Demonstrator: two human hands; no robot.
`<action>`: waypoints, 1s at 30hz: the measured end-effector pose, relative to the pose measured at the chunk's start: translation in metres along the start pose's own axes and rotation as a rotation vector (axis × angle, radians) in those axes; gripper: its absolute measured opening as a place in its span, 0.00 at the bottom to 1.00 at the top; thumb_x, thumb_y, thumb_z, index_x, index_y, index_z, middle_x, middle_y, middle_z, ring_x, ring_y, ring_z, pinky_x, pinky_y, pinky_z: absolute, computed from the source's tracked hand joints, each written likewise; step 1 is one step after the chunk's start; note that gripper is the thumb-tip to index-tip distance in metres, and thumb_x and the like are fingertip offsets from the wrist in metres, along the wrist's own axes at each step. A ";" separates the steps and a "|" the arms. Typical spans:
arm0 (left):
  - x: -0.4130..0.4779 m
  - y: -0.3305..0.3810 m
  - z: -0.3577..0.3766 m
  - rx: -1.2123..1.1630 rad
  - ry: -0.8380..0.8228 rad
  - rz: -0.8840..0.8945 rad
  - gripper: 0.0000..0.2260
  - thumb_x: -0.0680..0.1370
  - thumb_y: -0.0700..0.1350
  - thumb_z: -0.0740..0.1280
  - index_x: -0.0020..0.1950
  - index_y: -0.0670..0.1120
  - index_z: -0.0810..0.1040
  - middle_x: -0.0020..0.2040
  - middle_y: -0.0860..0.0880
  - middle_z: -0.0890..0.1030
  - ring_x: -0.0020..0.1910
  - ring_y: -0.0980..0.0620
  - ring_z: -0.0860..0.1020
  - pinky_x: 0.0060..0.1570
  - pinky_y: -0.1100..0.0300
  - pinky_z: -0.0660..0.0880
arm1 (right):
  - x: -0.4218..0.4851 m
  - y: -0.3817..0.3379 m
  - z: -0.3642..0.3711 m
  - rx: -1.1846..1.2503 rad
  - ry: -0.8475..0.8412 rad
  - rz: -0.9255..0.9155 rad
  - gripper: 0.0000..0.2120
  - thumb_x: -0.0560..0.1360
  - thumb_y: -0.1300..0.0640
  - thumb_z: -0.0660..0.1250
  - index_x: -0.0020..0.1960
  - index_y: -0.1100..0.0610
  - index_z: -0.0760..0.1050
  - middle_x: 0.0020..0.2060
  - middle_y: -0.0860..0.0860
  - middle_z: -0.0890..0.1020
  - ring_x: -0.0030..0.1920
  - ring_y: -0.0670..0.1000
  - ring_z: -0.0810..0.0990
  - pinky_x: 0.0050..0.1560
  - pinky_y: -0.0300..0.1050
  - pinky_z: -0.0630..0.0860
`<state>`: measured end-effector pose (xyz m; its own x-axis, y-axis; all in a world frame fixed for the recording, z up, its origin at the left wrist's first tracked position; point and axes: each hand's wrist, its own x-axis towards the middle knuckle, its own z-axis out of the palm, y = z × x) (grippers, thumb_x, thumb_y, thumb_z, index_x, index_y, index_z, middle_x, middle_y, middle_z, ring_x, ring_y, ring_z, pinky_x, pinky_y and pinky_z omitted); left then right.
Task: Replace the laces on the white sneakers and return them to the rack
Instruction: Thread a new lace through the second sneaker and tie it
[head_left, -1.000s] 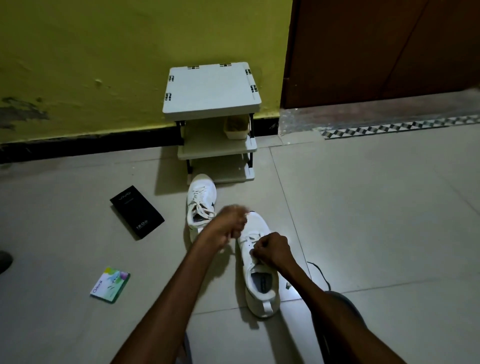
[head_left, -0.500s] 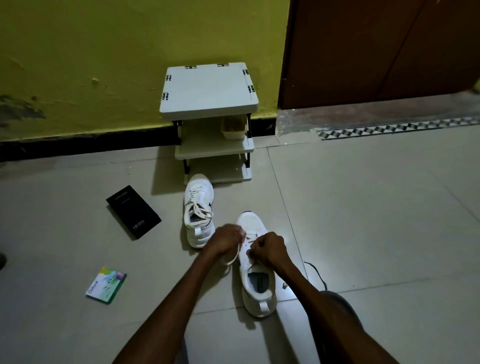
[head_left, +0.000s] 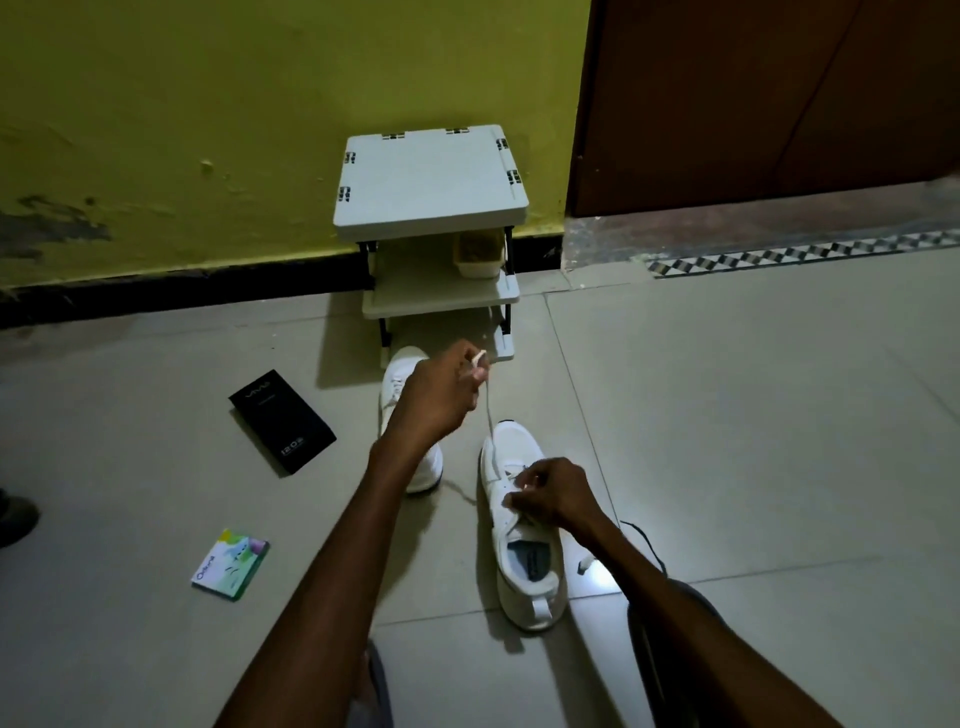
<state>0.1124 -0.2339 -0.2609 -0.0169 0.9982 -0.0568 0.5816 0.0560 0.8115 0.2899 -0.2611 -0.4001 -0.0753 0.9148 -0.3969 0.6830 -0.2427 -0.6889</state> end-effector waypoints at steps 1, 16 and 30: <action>-0.001 -0.003 0.003 0.146 0.038 0.007 0.07 0.79 0.40 0.63 0.55 0.51 0.73 0.40 0.48 0.81 0.37 0.49 0.80 0.39 0.53 0.78 | -0.002 -0.001 -0.005 -0.017 0.012 -0.018 0.17 0.62 0.49 0.81 0.46 0.54 0.82 0.38 0.47 0.82 0.41 0.45 0.80 0.40 0.37 0.74; -0.036 -0.063 0.093 0.238 -0.195 -0.105 0.04 0.72 0.42 0.74 0.44 0.45 0.87 0.43 0.46 0.86 0.46 0.51 0.83 0.42 0.69 0.69 | -0.017 0.010 -0.022 -0.064 0.068 -0.015 0.07 0.69 0.62 0.68 0.35 0.51 0.79 0.25 0.44 0.74 0.30 0.46 0.74 0.31 0.38 0.69; -0.030 -0.062 0.121 0.202 -0.115 -0.066 0.06 0.68 0.37 0.71 0.38 0.46 0.87 0.39 0.50 0.86 0.42 0.54 0.82 0.45 0.59 0.77 | -0.014 0.021 -0.026 0.321 0.027 0.173 0.04 0.71 0.62 0.72 0.45 0.57 0.85 0.36 0.52 0.83 0.35 0.46 0.80 0.31 0.35 0.77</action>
<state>0.1754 -0.2695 -0.3804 0.0258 0.9830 -0.1817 0.7333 0.1049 0.6718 0.3243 -0.2708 -0.3930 0.0433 0.8583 -0.5113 0.4210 -0.4798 -0.7698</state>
